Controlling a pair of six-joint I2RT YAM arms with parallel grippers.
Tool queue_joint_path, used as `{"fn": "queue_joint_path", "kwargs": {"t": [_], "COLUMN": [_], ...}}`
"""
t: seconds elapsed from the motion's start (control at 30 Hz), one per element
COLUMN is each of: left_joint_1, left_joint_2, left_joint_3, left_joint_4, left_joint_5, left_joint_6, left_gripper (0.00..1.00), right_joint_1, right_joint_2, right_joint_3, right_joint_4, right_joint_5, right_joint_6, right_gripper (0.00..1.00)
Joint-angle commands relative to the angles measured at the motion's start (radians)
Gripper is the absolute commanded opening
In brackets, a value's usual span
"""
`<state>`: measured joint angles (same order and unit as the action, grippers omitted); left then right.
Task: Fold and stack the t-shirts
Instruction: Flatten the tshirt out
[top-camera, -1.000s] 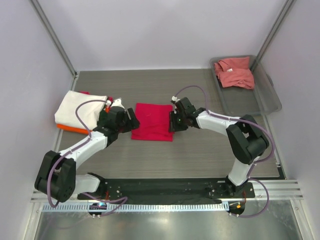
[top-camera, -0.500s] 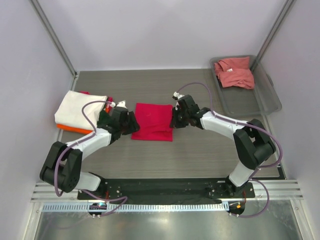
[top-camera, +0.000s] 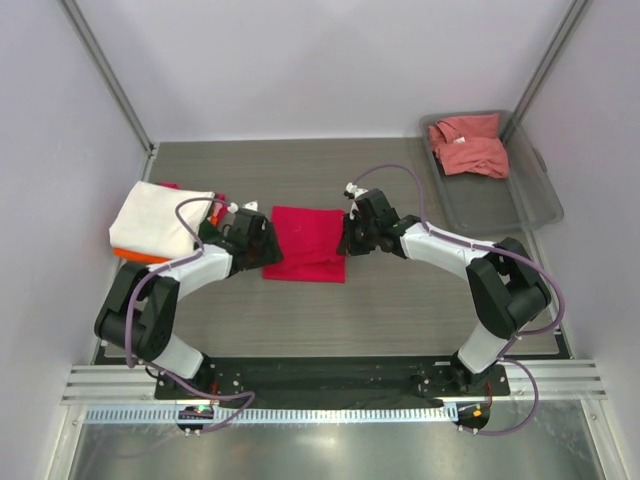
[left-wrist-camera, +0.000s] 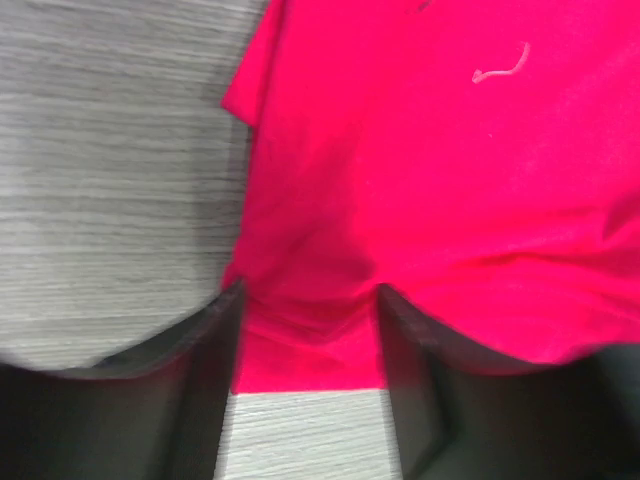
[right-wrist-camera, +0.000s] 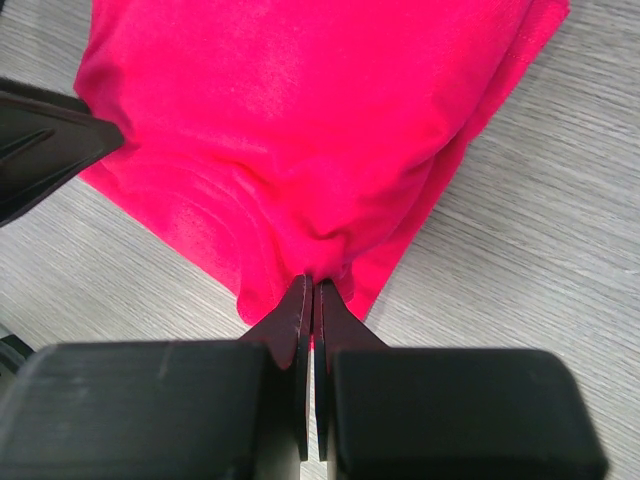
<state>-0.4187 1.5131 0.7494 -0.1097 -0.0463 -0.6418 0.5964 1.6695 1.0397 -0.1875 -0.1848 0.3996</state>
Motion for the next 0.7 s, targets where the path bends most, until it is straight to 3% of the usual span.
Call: {"fn": "queue_joint_path", "kwargs": {"t": [0.0, 0.23, 0.37, 0.47, 0.5, 0.6, 0.67], "left_joint_1": [-0.005, -0.005, -0.005, -0.005, -0.005, -0.005, -0.005], "left_joint_2": [0.024, 0.01, 0.035, 0.045, 0.044, 0.004, -0.025], "left_joint_3": [0.057, 0.062, 0.073, 0.068, 0.068, 0.061, 0.054], "left_joint_4": [-0.068, -0.107, -0.105, -0.064, -0.05, -0.048, -0.047], "left_joint_5": [-0.062, -0.144, -0.117, -0.034, -0.027, -0.05, -0.076], "left_joint_6": [0.008, 0.005, 0.004, 0.002, 0.002, -0.001, -0.01], "left_gripper": [0.6, 0.65, 0.59, 0.37, 0.21, 0.0, 0.0], "right_joint_1": [0.006, 0.005, 0.005, 0.005, 0.005, 0.005, 0.003], "right_joint_2": [-0.016, -0.013, -0.011, -0.016, -0.016, -0.024, -0.03], "right_joint_3": [0.002, -0.01, -0.012, -0.013, -0.013, -0.015, -0.013], "right_joint_4": [0.034, 0.043, 0.043, 0.048, 0.046, 0.046, 0.043], "right_joint_5": [-0.012, -0.005, -0.008, -0.007, -0.007, -0.005, -0.002], "right_joint_6": [0.007, 0.005, 0.004, 0.005, 0.004, 0.004, 0.001], "right_gripper": [0.01, 0.01, 0.01, 0.01, 0.01, 0.01, 0.01]}}
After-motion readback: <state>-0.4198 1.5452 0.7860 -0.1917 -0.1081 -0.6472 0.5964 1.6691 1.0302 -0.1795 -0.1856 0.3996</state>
